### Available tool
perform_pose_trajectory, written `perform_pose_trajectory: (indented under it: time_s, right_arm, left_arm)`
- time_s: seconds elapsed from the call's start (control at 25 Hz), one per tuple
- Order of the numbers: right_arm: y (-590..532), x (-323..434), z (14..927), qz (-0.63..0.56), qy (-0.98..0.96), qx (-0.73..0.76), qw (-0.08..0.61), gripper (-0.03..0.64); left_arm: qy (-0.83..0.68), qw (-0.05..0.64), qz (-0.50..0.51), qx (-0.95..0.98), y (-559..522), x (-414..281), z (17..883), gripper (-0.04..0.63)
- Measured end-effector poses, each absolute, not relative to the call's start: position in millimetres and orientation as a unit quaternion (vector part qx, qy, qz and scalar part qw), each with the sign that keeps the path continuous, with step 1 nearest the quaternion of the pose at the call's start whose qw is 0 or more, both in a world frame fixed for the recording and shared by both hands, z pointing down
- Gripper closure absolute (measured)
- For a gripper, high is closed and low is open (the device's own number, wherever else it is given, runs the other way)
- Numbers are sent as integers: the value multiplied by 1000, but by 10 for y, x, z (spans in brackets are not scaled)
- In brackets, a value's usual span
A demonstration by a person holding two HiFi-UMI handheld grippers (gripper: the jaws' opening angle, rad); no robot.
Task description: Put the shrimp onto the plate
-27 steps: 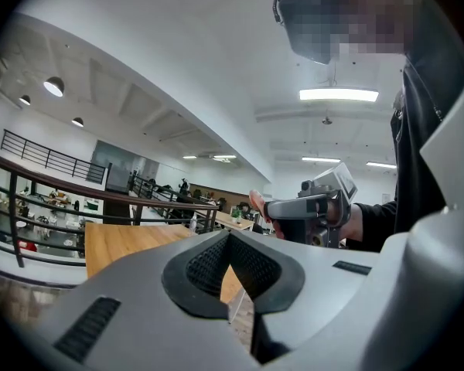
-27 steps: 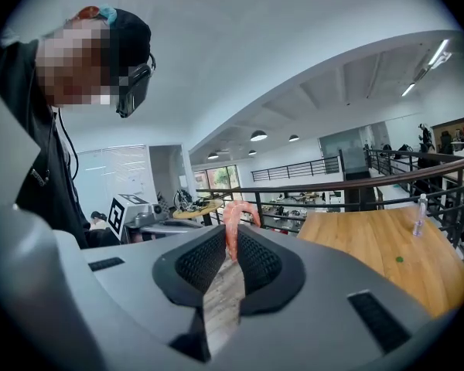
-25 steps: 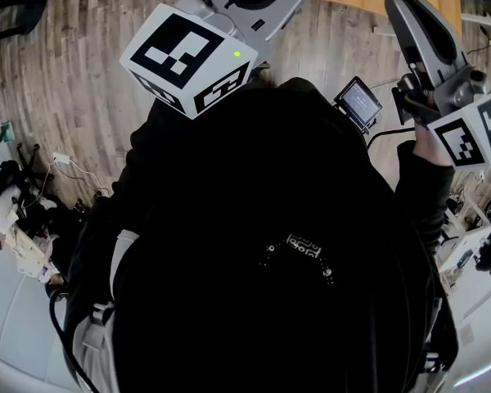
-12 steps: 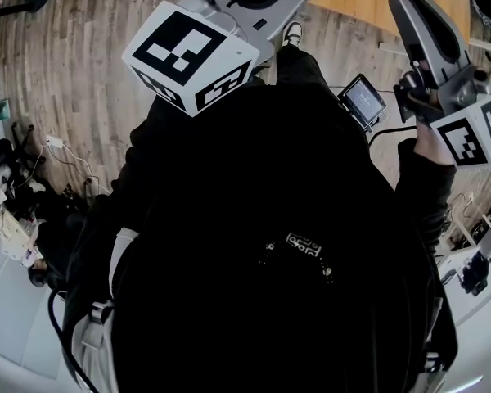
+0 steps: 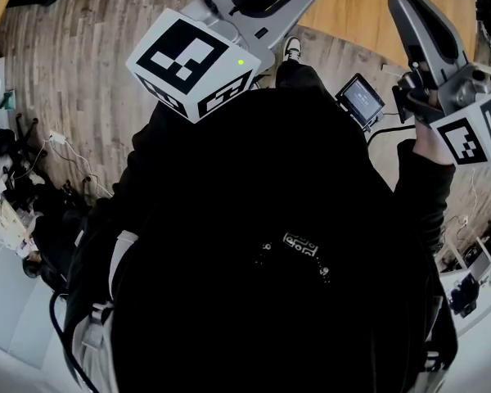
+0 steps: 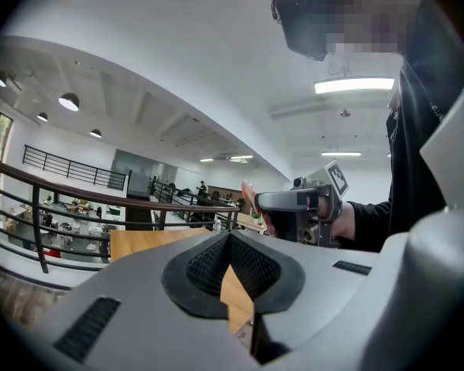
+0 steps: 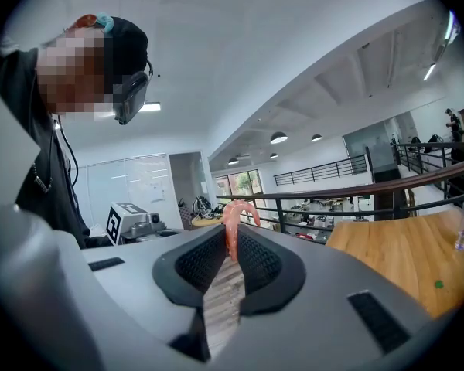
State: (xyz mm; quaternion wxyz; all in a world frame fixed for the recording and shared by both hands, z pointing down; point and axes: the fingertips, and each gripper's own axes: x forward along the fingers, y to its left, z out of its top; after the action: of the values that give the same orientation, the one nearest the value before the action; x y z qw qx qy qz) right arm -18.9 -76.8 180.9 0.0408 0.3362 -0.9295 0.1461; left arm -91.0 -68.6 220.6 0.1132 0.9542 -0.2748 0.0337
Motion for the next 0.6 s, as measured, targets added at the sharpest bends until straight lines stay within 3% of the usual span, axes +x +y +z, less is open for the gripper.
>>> perform_pose_trajectory:
  time_s: [0.6]
  right_arm:
    - [-1585,325,1974,172,-932,316,32,558]
  left_arm:
    - [-273,127,57,952,-1420,-324,2330,597]
